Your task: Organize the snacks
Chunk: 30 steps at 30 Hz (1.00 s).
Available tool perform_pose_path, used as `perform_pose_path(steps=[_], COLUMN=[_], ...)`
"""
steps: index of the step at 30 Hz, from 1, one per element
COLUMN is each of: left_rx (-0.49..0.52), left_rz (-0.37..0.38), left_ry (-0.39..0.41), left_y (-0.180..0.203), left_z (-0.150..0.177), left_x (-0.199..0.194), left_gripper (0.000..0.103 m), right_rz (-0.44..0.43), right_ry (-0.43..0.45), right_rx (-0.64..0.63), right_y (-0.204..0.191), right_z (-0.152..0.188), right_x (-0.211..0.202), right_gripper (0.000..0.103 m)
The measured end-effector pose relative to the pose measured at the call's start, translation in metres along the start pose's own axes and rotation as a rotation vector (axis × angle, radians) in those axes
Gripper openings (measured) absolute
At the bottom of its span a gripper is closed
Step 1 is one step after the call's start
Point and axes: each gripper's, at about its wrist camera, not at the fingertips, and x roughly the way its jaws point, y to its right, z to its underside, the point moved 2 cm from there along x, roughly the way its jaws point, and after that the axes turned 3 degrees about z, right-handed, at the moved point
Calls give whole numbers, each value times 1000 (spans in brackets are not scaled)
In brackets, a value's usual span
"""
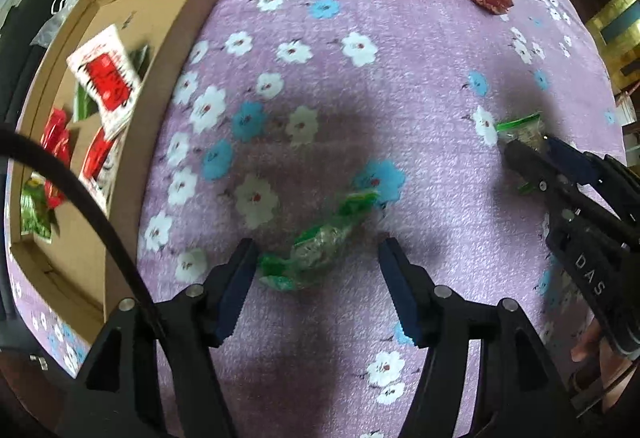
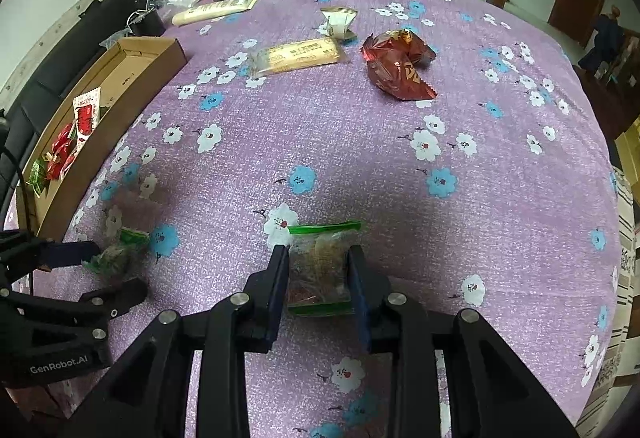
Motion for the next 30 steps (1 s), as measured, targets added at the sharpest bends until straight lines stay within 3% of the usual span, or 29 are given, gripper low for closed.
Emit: perform_pose_path(steps=[2,4,7,18,23,30], left_rx=[13,46,68,36,33,51], left_rz=[8,15,21,239,244,216], left_ry=[6,9,28,198,176,175], left_y=[5,14,18,-7,-21,-15], left_z=[0,3,9,23,21,13], left_x=[-2,-4,-6,-20,-14,-19], left_gripper=[51,28,10,5,5,5], right_rz=[-10,-15,-30,-74,-80,-36], right_ry=[1,2,10,93,48,52], right_rx=[1,-8,-32,-6,-9,-84], right_y=[1,0,-2,1,2,-9], right_z=[0,0,-2,2,4,0], right_x=[1,1,1,-8,-3,3], right_gripper=[31,31,31,28,29,31])
